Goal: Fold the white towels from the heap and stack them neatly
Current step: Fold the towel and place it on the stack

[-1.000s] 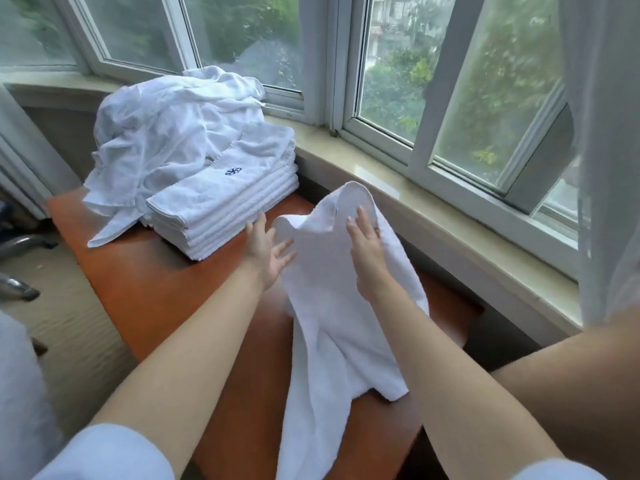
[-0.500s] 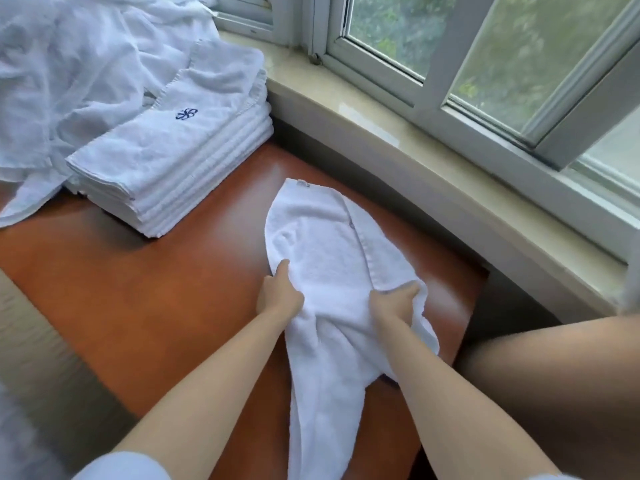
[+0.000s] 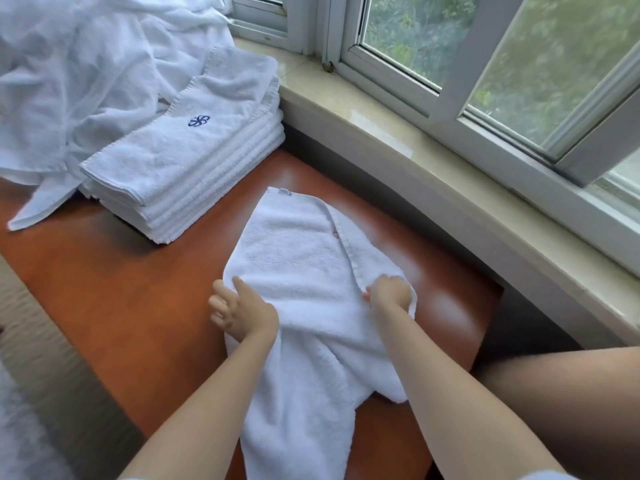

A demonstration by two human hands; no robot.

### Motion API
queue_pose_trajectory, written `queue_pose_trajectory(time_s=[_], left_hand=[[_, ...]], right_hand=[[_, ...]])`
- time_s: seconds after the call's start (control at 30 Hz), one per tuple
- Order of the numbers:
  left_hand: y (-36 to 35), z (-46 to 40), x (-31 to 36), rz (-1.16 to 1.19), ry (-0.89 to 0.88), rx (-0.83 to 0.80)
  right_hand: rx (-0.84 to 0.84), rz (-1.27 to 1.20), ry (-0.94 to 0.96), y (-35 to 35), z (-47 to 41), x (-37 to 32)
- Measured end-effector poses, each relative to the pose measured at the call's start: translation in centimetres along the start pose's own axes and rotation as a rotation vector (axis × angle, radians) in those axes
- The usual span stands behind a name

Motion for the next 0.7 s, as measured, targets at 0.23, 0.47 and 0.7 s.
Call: queue_pose_trajectory(time_s=[0.23,0.47,0.7], left_hand=[[-1.8,1.8,1.7,0.074,-0.427,-0.171],[-4.3,4.3,0.9,0.029,-0.556,-0.402],[-1.3,9.5,-1.6,0.046,-0.549,-0.213]], right_hand=[[-0.118,-0.29,0.276,0.2,0.2,-7.1],[-0.077,0.121,0.369,-2.2,6.4,5.8],[0.042,0.291,0.497,0.7,11.2,9.5]])
Point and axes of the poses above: each hand's wrist, its own z-axis away from the middle knuckle, its own y-axis out of the back of the hand, x = y × z, the point moved 4 cm from there along -z, towards the middle knuckle, and after that the axes turned 12 degrees about z, right-handed, at the moved point
